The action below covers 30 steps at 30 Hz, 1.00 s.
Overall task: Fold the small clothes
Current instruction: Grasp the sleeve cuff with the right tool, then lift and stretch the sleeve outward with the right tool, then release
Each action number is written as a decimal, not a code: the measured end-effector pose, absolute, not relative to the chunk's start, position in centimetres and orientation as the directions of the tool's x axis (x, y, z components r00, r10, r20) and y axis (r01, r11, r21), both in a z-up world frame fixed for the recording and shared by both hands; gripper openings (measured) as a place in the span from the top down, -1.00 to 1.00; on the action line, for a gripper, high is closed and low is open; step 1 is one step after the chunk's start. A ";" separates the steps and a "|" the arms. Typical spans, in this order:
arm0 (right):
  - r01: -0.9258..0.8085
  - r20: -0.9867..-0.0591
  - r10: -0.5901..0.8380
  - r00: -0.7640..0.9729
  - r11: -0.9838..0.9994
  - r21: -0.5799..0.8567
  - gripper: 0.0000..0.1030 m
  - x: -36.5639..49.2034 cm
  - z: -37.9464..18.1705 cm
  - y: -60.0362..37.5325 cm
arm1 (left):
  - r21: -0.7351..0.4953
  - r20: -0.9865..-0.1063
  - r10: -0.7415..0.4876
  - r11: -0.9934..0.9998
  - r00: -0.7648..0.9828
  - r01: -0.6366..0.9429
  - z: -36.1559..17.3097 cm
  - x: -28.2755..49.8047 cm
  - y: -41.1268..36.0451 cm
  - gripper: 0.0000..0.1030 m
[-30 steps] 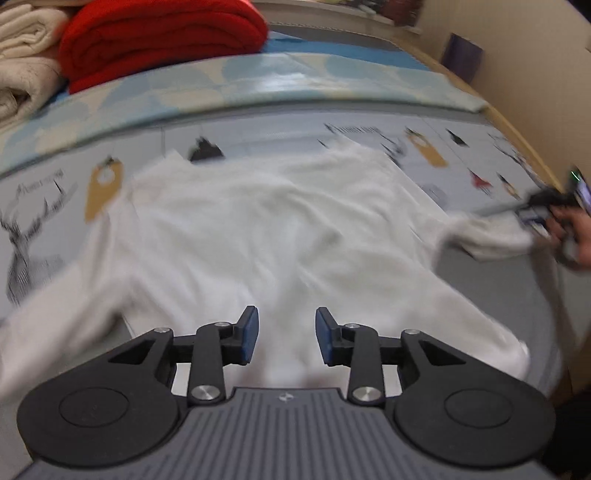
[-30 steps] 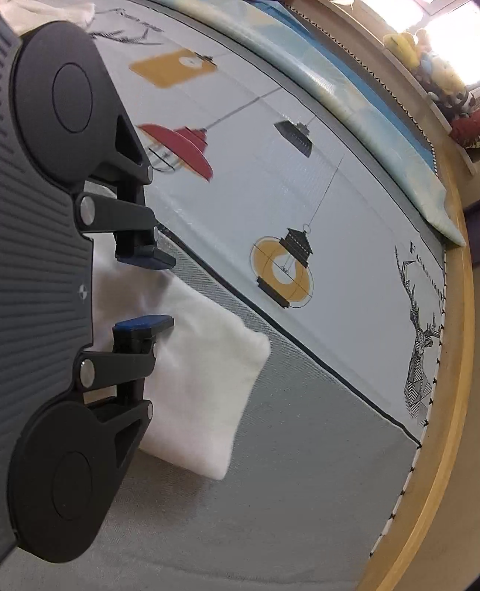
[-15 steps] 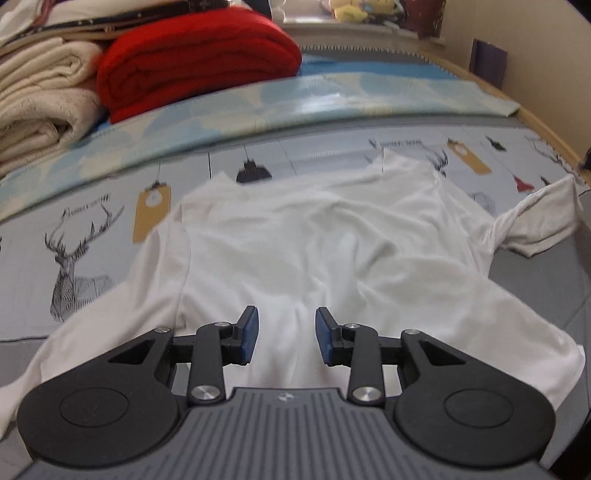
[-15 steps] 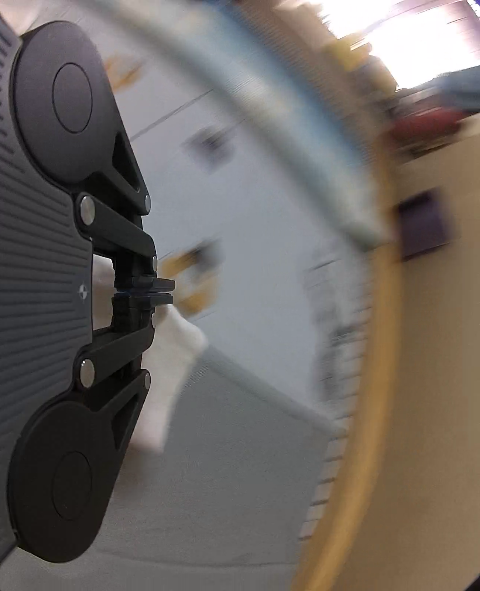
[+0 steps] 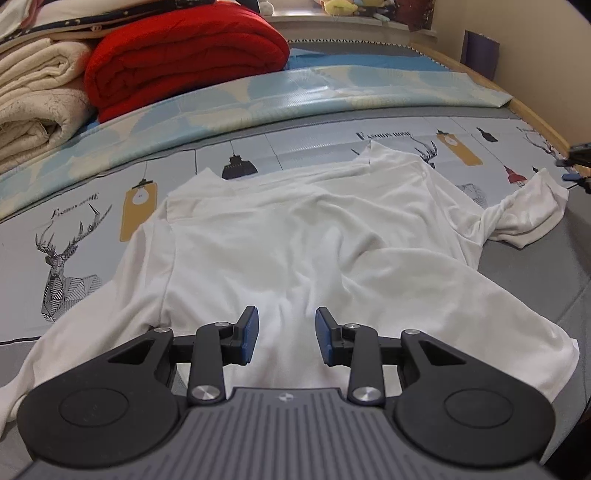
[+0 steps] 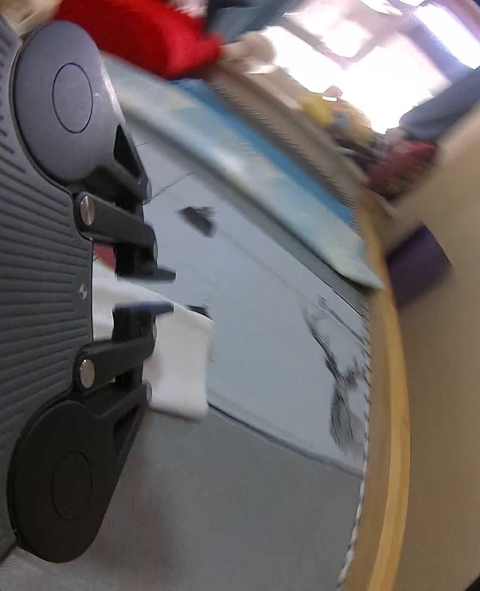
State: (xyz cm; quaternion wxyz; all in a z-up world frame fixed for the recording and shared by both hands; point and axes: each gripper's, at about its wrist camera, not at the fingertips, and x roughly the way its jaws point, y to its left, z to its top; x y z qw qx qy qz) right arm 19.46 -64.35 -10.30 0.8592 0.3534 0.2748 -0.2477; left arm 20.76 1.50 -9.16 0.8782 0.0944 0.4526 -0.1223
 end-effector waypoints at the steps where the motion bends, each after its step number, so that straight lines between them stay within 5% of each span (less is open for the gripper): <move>1: 0.630 -0.667 -0.234 0.708 0.636 0.446 0.18 20.3 -10.7 -64.1 | 0.055 -0.818 -0.132 0.951 0.559 0.304 -9.2 20.8 1.3 0.27; 12: 0.737 -0.767 -0.340 0.544 0.631 0.243 0.15 27.2 -15.1 -62.4 | 0.065 -0.816 -0.120 0.953 0.565 0.296 -9.3 22.0 0.9 0.27; 16: 0.725 -0.765 -0.429 0.481 0.685 0.071 0.19 29.0 -15.8 -61.1 | 0.069 -0.814 -0.110 0.956 0.570 0.284 -9.2 22.5 1.3 0.27; 19: 0.719 -0.754 -0.486 0.443 0.694 -0.025 0.58 29.9 -16.0 -60.3 | 0.068 -0.813 -0.109 0.958 0.572 0.278 -9.2 22.9 1.6 0.27; 20: 0.721 -0.753 -0.489 0.441 0.692 -0.027 0.89 29.9 -15.9 -60.4 | 0.068 -0.813 -0.108 0.958 0.572 0.278 -9.2 22.9 1.6 0.27; 25: 0.752 -0.670 -0.481 0.565 0.635 0.179 0.91 27.8 -12.9 -61.7 | 0.077 -0.805 -0.110 0.955 0.583 0.287 -8.9 22.9 1.5 0.27; 30: 0.615 -0.353 -0.505 0.788 0.618 0.490 0.92 22.5 -6.6 -62.0 | 0.088 -0.799 -0.105 0.954 0.593 0.288 -8.8 22.7 2.0 0.26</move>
